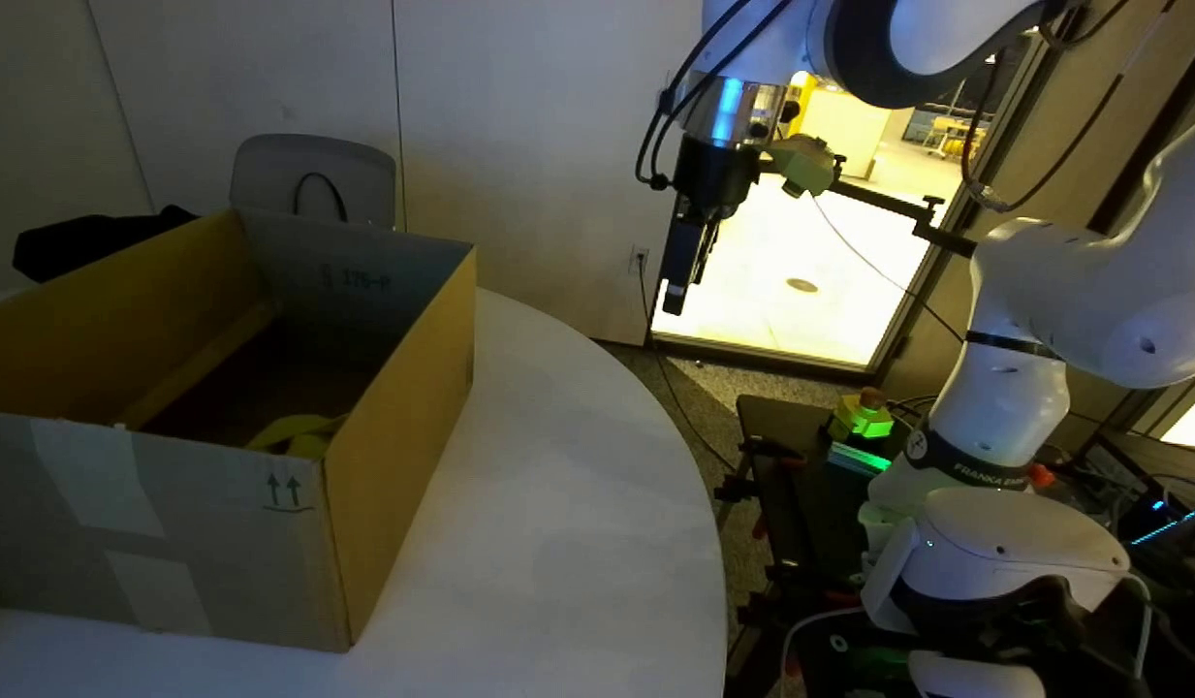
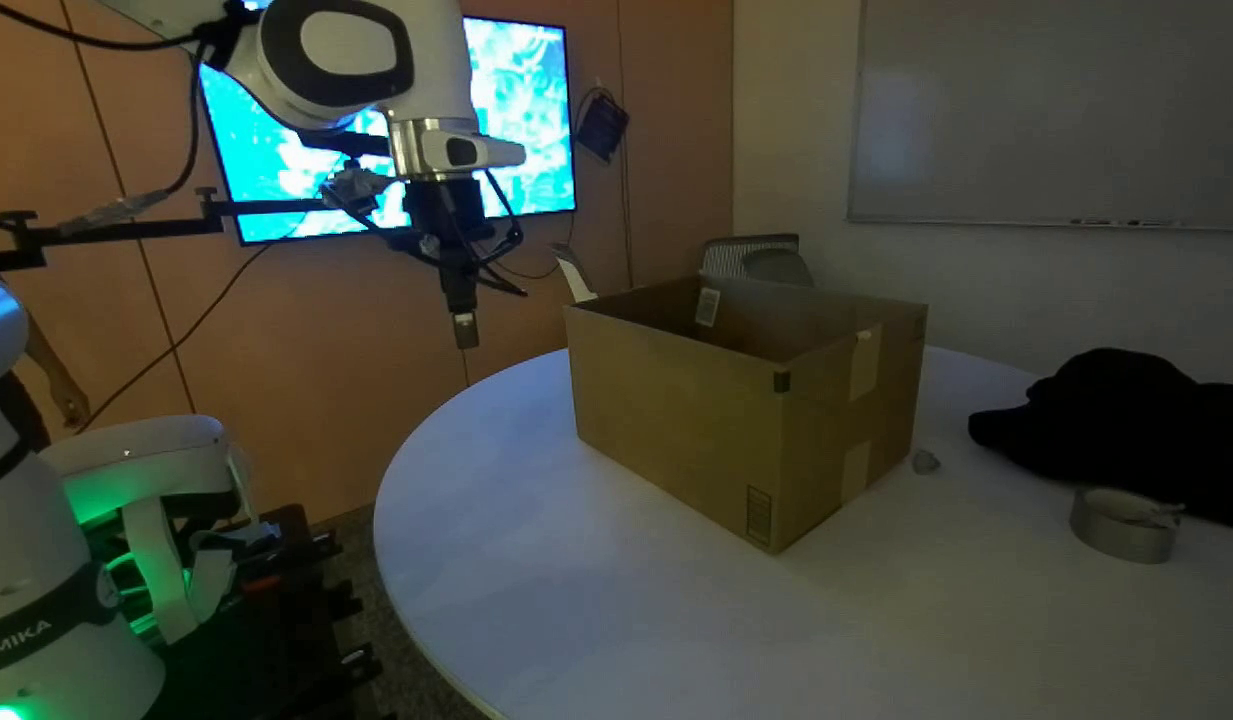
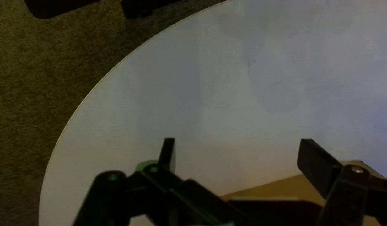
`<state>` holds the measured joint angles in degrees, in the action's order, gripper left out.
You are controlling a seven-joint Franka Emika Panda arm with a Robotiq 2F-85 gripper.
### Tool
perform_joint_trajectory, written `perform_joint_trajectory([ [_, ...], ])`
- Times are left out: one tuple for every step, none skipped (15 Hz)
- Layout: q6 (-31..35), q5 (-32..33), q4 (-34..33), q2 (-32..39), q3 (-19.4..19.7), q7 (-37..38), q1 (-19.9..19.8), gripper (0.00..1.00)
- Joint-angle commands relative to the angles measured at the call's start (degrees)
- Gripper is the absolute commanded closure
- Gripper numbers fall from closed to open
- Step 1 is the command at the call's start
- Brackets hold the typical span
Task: Put the marker on the yellow cloth then fold up the cloth and put it into the box
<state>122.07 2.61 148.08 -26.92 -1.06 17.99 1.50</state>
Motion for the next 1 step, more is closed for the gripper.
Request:
perform_joint_trajectory([
  [0.0,-0.7,0.0,-0.1,-1.2,-0.6,-1.3,0.0],
])
